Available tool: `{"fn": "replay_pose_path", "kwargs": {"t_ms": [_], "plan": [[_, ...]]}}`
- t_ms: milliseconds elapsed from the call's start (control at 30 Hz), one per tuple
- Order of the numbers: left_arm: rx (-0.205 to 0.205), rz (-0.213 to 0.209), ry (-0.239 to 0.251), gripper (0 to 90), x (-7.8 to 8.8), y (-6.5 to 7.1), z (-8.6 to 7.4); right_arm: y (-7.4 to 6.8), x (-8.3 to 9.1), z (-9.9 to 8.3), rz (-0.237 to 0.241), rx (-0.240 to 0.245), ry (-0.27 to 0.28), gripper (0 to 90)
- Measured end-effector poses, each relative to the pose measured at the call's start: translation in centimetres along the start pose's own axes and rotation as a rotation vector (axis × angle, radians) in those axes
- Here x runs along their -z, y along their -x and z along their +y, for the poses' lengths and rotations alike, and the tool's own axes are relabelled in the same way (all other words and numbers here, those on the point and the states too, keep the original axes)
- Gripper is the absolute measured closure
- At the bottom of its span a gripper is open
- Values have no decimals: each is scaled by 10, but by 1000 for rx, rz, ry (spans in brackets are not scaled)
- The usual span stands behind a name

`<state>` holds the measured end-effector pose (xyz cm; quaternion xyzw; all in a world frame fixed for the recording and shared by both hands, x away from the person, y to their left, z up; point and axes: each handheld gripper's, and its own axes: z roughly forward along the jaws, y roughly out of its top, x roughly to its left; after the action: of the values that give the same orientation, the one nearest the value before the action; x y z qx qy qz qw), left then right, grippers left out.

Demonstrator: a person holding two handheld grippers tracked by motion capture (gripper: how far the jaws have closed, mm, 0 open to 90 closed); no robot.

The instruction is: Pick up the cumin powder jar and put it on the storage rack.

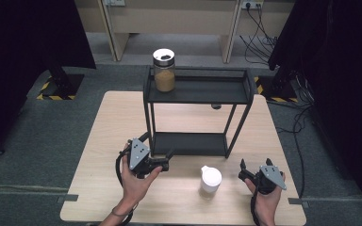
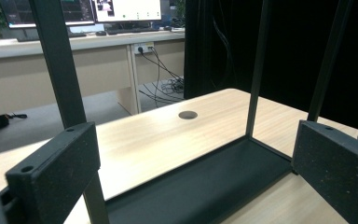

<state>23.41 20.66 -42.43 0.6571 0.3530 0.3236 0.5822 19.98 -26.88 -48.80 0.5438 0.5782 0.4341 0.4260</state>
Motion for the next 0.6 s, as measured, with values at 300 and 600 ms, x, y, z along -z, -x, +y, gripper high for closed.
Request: {"fn": "replay_pose_path", "kwargs": {"t_ms": [300, 600], "plan": [[30, 1, -21, 2, -1, 3, -28, 0, 0, 0, 0, 1, 1, 56], [44, -11, -70, 4, -5, -1, -52, -1, 0, 0, -2, 4, 3, 57]]}}
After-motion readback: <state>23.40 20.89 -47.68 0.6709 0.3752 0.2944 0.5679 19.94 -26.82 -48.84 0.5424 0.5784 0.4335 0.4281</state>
